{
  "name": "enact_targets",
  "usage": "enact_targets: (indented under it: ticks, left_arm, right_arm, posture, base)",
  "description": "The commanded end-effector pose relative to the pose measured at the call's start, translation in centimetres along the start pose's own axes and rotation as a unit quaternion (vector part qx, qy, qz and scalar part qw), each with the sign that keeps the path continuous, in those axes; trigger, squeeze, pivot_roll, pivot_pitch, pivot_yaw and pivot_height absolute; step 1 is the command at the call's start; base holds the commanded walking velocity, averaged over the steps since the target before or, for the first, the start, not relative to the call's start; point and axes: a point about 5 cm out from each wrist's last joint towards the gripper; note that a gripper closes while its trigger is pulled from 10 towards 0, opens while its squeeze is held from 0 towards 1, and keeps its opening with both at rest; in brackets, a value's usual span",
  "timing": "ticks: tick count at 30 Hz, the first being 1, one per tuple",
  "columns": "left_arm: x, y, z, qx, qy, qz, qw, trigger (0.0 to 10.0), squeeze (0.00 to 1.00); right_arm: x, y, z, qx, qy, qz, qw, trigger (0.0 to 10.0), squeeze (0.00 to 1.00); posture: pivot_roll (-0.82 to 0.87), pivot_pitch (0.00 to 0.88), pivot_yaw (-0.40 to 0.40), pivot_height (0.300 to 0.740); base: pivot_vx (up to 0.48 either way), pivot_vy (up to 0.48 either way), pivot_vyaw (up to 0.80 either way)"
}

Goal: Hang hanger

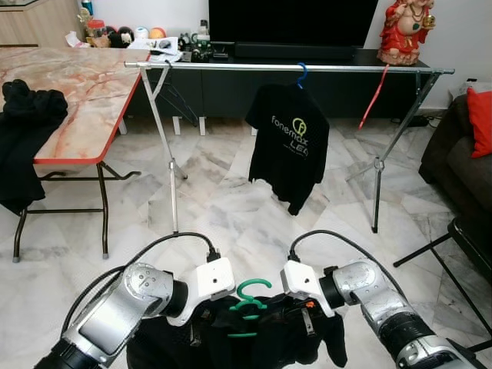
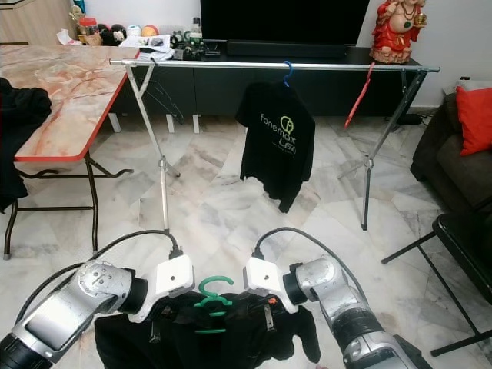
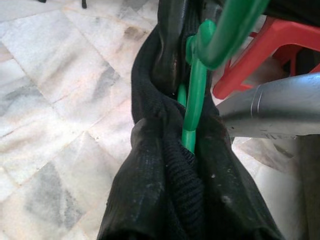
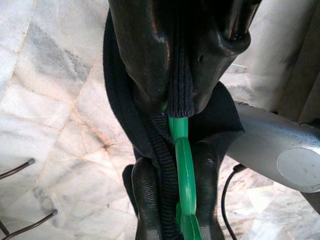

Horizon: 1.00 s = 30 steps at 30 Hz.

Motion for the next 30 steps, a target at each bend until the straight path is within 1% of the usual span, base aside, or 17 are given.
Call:
enact_targets:
  ticks: [1, 17, 18, 19, 20, 21, 26, 30]
  left_arm:
    - [-0.15, -0.31, 0.34, -0.015, -0.001, -0.005, 1.000, 0.0, 0.00]
    - [0.10, -0.46, 0.46, -0.018, -0.002, 0.002, 1.000, 0.0, 0.00]
    - [0.13, -0.46, 0.46, -0.018, -0.001, 0.004, 1.000, 0.0, 0.00]
    - [0.18, -0.46, 0.45, -0.017, 0.000, 0.006, 1.000, 0.0, 0.00]
    - [0.22, -0.45, 0.42, -0.016, 0.000, 0.007, 1.000, 0.0, 0.00]
    - [0.25, -0.45, 0.39, -0.016, 0.000, 0.008, 1.000, 0.0, 0.00]
    - [0.16, -0.34, 0.25, -0.012, 0.002, 0.009, 1.000, 0.0, 0.00]
    - [-0.30, -0.43, 0.17, -0.008, 0.000, -0.002, 1.000, 0.0, 0.00]
  right_arm:
    - [1.28, 0.64, 0.97, -0.032, 0.012, 0.029, 0.999, 0.0, 0.00]
    - [1.22, 0.71, 0.99, -0.033, 0.010, 0.029, 0.999, 0.0, 0.00]
    - [1.22, 0.70, 1.03, -0.035, 0.010, 0.028, 0.999, 3.4, 0.00]
    - [1.25, 0.72, 1.10, -0.040, 0.012, 0.028, 0.999, 4.7, 0.21]
    - [1.24, 0.74, 1.14, -0.041, 0.007, 0.029, 0.999, 9.6, 1.00]
    - [1.25, 0.78, 1.14, -0.038, 0.005, 0.031, 0.999, 10.0, 1.00]
    - [1.21, 1.08, 1.03, -0.027, 0.001, 0.032, 0.999, 10.0, 1.00]
    - [0.92, 1.27, 0.58, -0.003, -0.002, 0.028, 1.000, 10.0, 1.00]
  posture:
    - [0.12, 0.079, -0.049, 0.740]
    - [0.11, 0.080, -0.053, 0.740]
    - [0.11, 0.079, -0.055, 0.740]
    - [0.11, 0.078, -0.056, 0.740]
    - [0.11, 0.078, -0.056, 0.740]
    - [0.11, 0.078, -0.057, 0.740]
    - [0.11, 0.074, -0.055, 0.740]
    - [0.10, 0.071, -0.054, 0.740]
  base:
    - [0.000, 0.000, 0.00]
    - [0.000, 0.000, 0.00]
    - [0.000, 0.000, 0.00]
    - [0.000, 0.000, 0.00]
    - [0.000, 0.000, 0.00]
    - [0.000, 0.000, 0.00]
    - [0.000, 0.000, 0.00]
    - [0.000, 0.000, 0.00]
Point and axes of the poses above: a point about 5 cm out from each wrist's last joint towards the gripper, its own y axis pointing back from the gripper into the wrist, its own x axis along the axis of the wrist's last joint, z = x × y, and after that the axes turned 1 degree about y, right-handed
